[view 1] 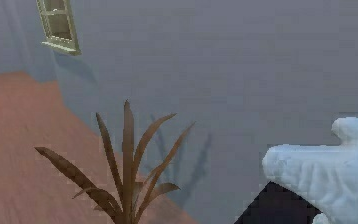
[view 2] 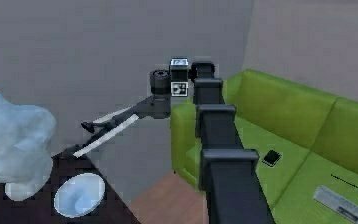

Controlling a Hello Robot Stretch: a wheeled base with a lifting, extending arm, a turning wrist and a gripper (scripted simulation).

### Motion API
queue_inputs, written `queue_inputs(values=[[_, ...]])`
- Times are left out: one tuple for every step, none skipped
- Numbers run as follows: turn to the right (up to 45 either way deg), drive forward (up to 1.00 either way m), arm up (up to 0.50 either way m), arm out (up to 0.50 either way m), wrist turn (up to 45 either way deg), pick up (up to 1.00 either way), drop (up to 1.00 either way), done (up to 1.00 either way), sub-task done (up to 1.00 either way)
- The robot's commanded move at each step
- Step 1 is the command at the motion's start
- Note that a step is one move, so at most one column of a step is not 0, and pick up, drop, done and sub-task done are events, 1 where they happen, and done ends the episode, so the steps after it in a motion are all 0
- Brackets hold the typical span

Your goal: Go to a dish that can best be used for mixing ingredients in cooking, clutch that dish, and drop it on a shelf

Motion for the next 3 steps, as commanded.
queue_inputs(values=[[0.0,0.0,0.02,0.0,0.0,0.0,0.0,0.0,0.0],[0.0,0.0,0.0,-0.08,0.0,0.0,0.0,0.0,0.0],[0.0,0.0,0.0,0.0,0.0,0.0,0.0,1.0,0.0]])
